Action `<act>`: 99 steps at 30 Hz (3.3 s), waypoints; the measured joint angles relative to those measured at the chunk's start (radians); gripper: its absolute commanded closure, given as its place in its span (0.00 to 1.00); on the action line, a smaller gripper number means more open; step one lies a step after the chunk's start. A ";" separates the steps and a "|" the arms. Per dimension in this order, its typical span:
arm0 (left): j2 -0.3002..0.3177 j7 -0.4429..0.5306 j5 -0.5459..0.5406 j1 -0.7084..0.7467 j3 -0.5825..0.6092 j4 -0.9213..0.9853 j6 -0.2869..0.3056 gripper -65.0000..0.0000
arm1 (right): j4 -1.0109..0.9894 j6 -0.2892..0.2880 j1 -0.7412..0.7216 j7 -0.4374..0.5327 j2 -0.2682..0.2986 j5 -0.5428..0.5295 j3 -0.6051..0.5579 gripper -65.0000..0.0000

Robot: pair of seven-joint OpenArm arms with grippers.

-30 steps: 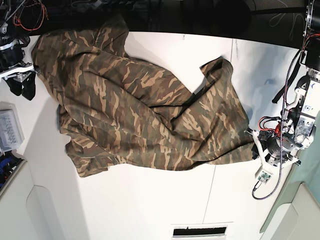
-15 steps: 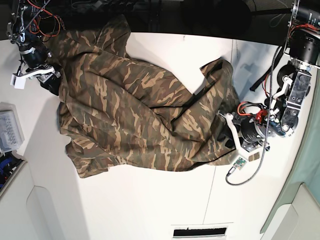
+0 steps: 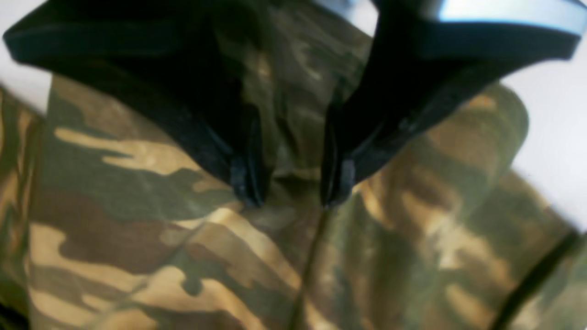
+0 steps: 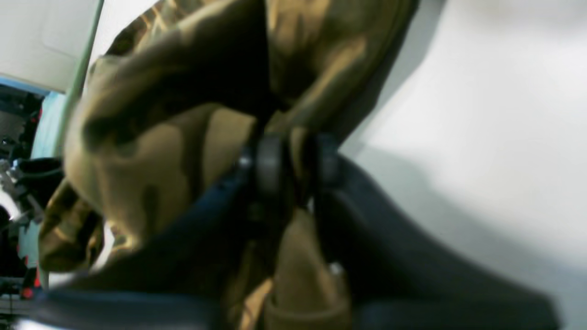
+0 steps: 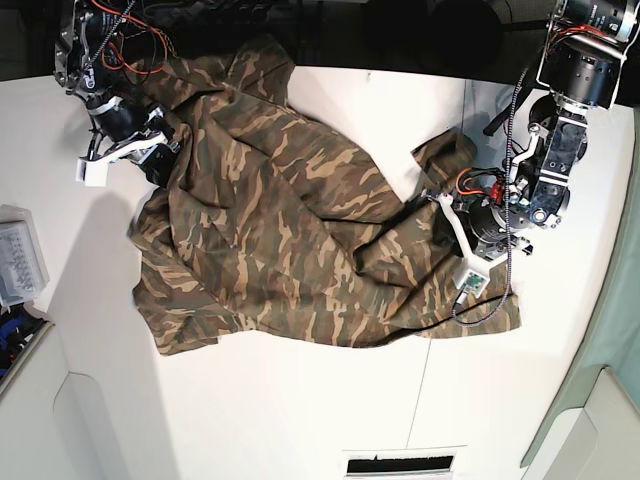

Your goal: Layout the t-shirt on the table in an organized manner, then fold the t-shirt properly

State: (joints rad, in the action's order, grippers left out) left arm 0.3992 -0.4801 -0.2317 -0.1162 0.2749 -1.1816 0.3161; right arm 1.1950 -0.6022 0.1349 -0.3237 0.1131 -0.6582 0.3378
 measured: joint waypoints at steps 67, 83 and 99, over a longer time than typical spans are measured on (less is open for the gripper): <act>0.155 -0.358 -0.315 0.138 -0.326 -0.318 0.134 0.63 | 0.108 0.025 0.162 -0.385 0.173 -0.169 0.373 0.35; 0.095 -0.390 -0.433 0.372 -0.438 -0.294 0.164 0.62 | 0.117 0.003 0.200 -0.360 0.206 -0.241 0.138 0.35; -0.008 -0.316 -0.374 0.381 -0.438 -0.308 0.326 1.00 | 0.224 0.017 0.185 -0.472 0.114 -0.242 0.112 1.00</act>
State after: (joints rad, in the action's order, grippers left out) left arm 0.3912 -0.7959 -0.6060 0.2646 -0.1631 -1.4895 0.6422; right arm 1.4185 -0.5854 0.3195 -0.7956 0.2276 -0.9005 0.4500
